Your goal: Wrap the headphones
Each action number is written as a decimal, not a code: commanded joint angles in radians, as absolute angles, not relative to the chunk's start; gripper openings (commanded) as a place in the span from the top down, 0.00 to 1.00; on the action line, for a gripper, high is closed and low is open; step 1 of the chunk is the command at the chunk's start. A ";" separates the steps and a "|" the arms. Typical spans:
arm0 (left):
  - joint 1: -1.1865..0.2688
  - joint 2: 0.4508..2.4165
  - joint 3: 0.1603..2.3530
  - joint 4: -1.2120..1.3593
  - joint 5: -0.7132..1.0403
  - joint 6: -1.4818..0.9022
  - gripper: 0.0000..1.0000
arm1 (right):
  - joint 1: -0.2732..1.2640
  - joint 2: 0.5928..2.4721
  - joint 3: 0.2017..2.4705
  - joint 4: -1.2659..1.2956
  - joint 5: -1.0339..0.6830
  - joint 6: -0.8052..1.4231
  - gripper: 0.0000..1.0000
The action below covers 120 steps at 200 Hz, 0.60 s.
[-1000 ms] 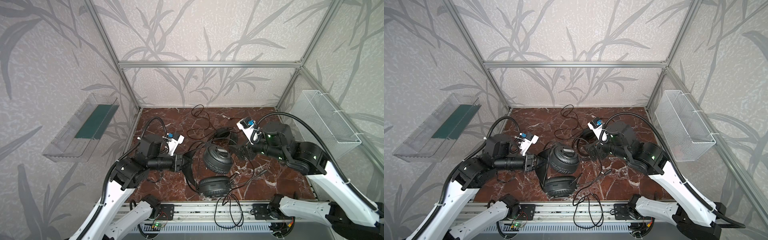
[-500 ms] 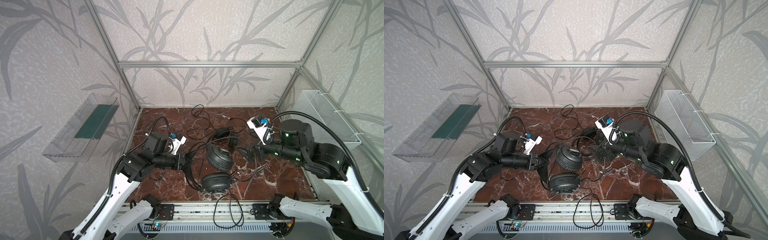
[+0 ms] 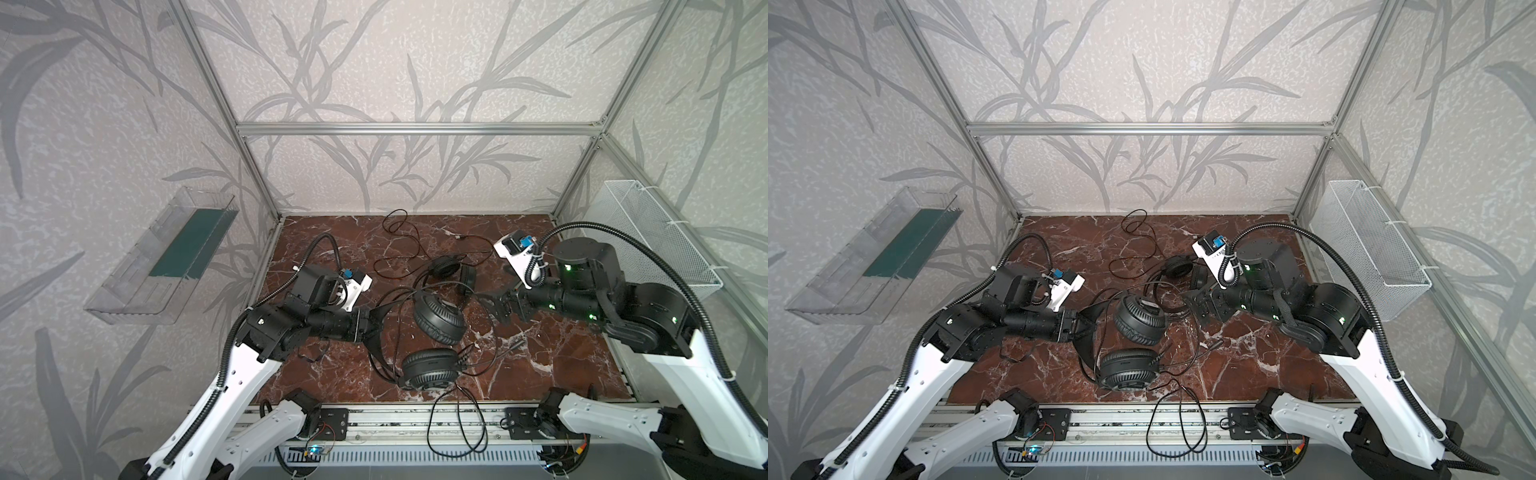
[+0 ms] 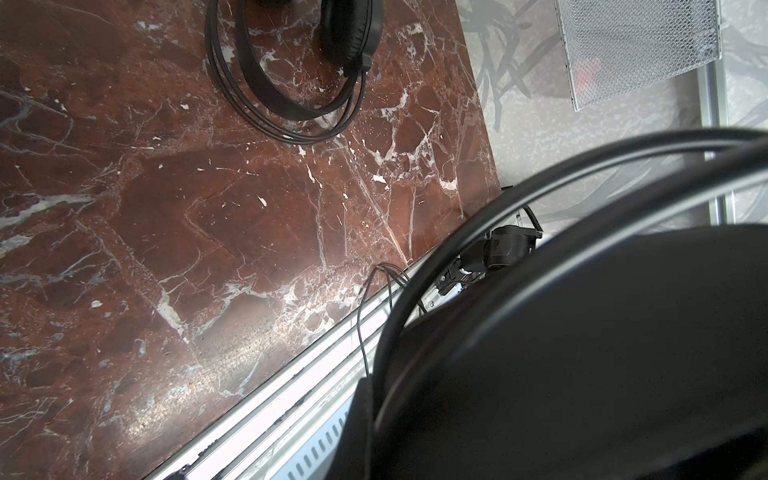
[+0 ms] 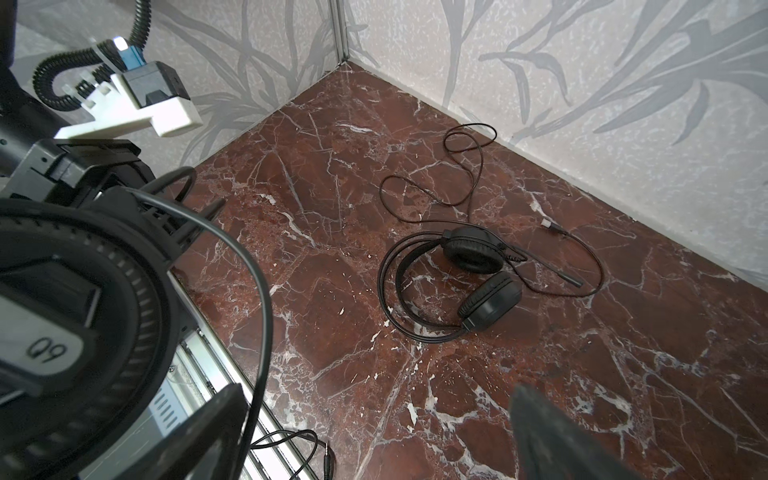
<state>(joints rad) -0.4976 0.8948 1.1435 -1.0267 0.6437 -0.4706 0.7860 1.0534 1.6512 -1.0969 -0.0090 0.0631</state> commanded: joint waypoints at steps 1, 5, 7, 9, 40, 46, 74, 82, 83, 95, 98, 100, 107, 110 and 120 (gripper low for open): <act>-0.490 0.886 1.163 -1.012 0.688 -0.463 1.00 | 0.780 1.012 1.701 -1.099 -0.011 0.078 0.01; -0.489 0.887 1.164 -1.012 0.689 -0.465 1.00 | 0.779 1.008 1.709 -1.101 -0.018 0.081 0.01; -0.489 0.888 1.164 -1.014 0.690 -0.464 1.00 | 0.779 1.007 1.713 -1.102 -0.022 0.082 0.01; -0.489 0.888 1.164 -1.015 0.690 -0.464 1.00 | 0.779 1.006 1.718 -1.103 -0.024 0.083 0.01; -0.478 0.901 1.170 -1.022 0.693 -0.465 1.00 | 0.779 0.988 1.764 -1.126 -0.015 0.105 0.01; -0.475 0.904 1.174 -1.023 0.694 -0.468 1.00 | 0.779 0.968 1.752 -1.111 -0.003 0.106 0.01; -0.451 0.914 1.188 -1.014 0.704 -0.502 1.00 | 0.779 0.807 1.581 -0.968 0.003 0.066 0.01; -0.439 0.918 1.193 -1.010 0.708 -0.515 1.00 | 0.779 0.770 1.529 -0.943 -0.030 0.063 0.01; -0.438 0.918 1.193 -1.010 0.710 -0.516 1.00 | 0.779 0.766 1.523 -0.939 -0.037 0.064 0.01; -0.416 0.920 1.202 -1.004 0.721 -0.537 1.00 | 0.779 0.721 1.451 -0.905 -0.146 0.073 0.01; -0.410 0.920 1.203 -1.001 0.724 -0.542 1.00 | 0.779 0.707 1.429 -0.891 -0.174 0.080 0.01; -0.407 0.922 1.204 -0.998 0.727 -0.547 1.00 | 0.779 0.699 1.414 -0.880 -0.191 0.084 0.01; -0.390 0.922 1.204 -0.989 0.744 -0.559 1.00 | 0.779 0.667 1.358 -0.834 -0.260 0.093 0.01; -0.383 0.922 1.205 -0.986 0.751 -0.567 1.00 | 0.779 0.652 1.331 -0.811 -0.282 0.099 0.01; -0.360 0.920 1.204 -0.973 0.769 -0.583 1.00 | 0.779 0.601 1.239 -0.733 -0.320 0.141 0.01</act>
<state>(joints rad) -0.4057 0.9310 1.1526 -1.0363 0.6651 -0.5148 0.7830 0.6689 1.3975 -0.9215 -0.1303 0.0837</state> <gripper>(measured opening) 0.067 0.991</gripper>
